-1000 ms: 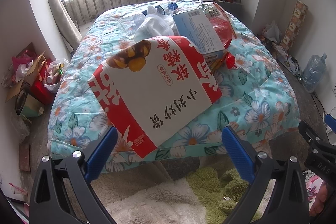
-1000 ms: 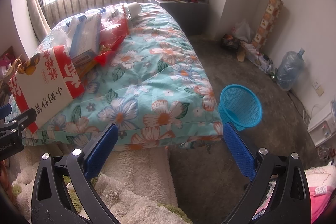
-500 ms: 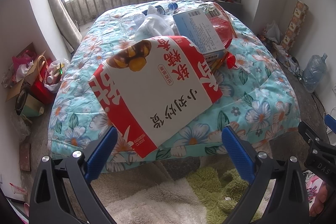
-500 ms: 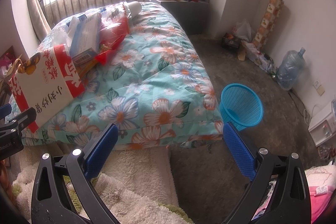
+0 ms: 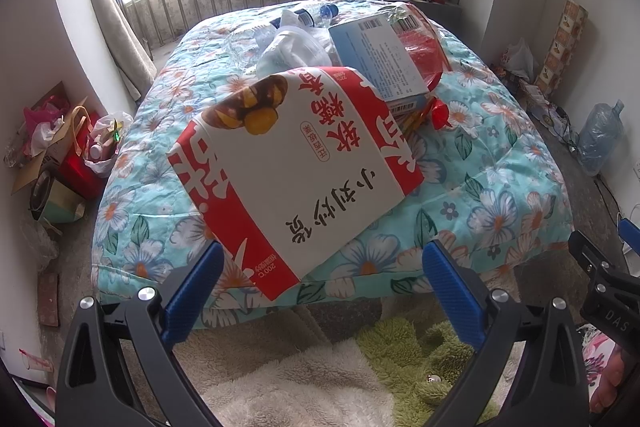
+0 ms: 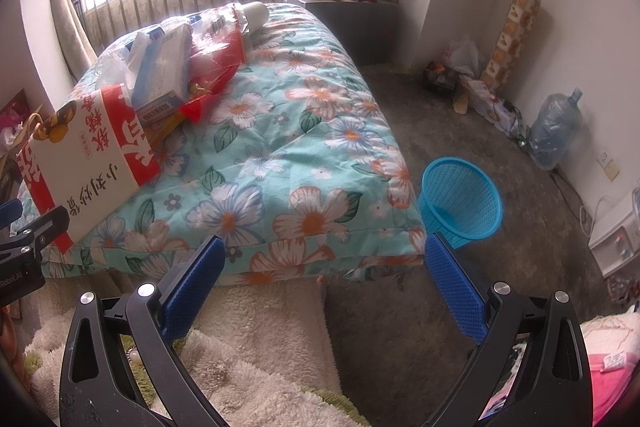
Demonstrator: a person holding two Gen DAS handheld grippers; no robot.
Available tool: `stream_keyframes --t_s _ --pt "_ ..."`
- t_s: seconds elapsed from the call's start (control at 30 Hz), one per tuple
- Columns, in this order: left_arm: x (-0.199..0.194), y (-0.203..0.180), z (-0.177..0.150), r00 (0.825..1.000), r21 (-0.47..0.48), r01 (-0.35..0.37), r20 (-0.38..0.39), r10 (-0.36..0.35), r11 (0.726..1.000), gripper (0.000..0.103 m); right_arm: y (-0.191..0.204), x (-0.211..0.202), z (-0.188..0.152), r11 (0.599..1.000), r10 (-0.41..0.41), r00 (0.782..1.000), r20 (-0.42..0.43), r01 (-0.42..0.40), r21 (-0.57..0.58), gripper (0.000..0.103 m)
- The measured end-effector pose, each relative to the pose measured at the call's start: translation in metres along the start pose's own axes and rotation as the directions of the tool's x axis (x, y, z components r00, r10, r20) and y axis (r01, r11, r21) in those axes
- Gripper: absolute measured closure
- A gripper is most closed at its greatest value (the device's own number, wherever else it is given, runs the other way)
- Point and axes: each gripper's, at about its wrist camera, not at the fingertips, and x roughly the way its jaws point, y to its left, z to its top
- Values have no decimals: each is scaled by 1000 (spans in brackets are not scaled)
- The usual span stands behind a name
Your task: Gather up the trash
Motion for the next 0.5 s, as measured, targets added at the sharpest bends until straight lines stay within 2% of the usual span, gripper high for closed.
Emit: stream_keyframes --t_s 0.5 --pt "0 1 -1 1000 -1 1 -1 -1 1000 6 -7 5 -1 1000 4 1000 -4 -4 -1 8"
